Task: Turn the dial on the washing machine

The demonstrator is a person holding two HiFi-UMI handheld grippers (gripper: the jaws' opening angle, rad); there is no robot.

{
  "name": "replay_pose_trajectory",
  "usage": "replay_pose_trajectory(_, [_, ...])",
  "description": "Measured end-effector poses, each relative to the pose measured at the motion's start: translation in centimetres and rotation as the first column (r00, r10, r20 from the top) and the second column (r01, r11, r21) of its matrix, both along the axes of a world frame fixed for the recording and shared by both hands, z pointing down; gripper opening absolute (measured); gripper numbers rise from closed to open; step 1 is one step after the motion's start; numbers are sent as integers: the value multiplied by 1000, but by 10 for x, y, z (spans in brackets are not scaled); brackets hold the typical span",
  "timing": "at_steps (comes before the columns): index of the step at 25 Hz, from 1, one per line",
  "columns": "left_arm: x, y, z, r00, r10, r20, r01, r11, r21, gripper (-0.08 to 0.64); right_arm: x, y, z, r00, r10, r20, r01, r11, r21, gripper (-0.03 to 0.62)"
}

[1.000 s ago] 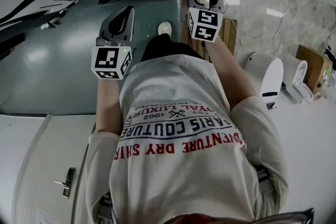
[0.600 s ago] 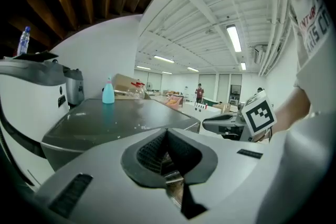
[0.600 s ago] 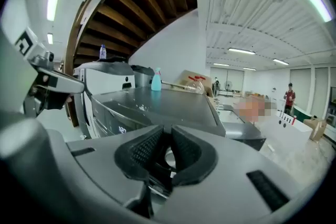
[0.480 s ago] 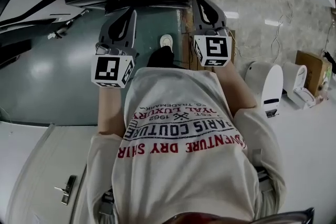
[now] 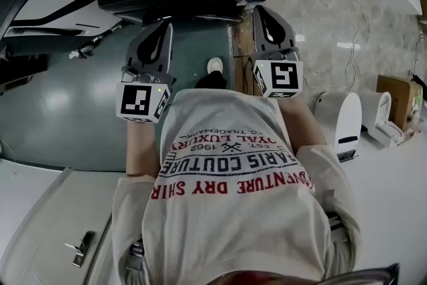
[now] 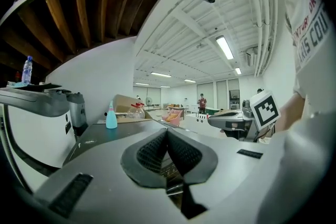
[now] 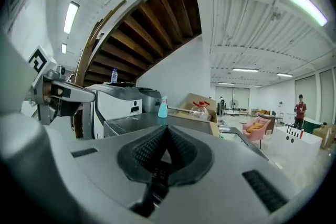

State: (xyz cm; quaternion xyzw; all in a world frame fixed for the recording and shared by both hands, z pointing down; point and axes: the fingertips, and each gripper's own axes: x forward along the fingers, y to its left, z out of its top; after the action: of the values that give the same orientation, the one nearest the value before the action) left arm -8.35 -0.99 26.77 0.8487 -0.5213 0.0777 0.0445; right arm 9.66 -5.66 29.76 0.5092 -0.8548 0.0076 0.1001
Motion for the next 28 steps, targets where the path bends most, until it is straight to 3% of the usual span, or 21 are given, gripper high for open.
replay_pose_trajectory(19, [-2,27,-8,999,36,26,-36,999,3,15,3,29,-18,998,45,51,-47,999,28,28])
replay_pose_trajectory(28, [-14,40,-11,1000,17,24,-17,1000,-2,15,-12,46,-20,999,15,50,-16,1000,19,26])
